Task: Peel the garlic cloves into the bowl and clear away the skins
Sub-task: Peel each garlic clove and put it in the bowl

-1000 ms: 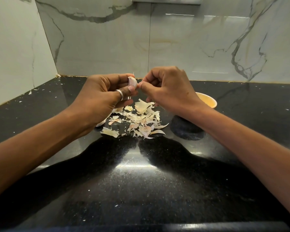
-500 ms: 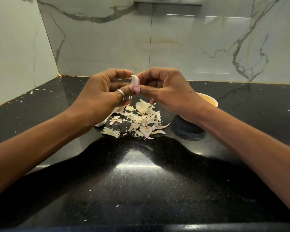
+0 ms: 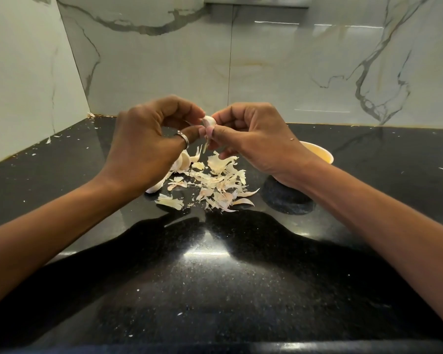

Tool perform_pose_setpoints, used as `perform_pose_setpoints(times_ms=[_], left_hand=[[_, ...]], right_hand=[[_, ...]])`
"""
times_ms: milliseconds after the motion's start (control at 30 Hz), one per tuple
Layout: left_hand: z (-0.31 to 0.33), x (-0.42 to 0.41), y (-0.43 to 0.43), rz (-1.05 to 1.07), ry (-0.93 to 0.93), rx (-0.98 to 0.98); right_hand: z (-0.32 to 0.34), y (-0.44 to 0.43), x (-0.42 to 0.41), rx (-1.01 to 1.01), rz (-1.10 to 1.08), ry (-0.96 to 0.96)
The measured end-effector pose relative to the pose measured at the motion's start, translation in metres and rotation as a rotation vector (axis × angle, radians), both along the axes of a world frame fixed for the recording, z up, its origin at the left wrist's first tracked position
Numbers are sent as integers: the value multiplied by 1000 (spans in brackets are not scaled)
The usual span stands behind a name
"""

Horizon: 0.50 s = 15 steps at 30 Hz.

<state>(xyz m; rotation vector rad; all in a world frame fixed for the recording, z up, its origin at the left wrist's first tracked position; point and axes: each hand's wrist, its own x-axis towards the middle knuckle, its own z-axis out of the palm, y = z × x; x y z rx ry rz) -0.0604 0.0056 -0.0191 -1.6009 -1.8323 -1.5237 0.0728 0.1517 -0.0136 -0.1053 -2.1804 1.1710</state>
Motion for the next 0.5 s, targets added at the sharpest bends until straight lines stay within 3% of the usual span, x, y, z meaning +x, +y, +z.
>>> perform_pose_setpoints(times_ms=[500], left_hand=[[-1, -9, -1, 39, 186, -58]], right_hand=[[-5, 5, -3, 278, -65, -59]])
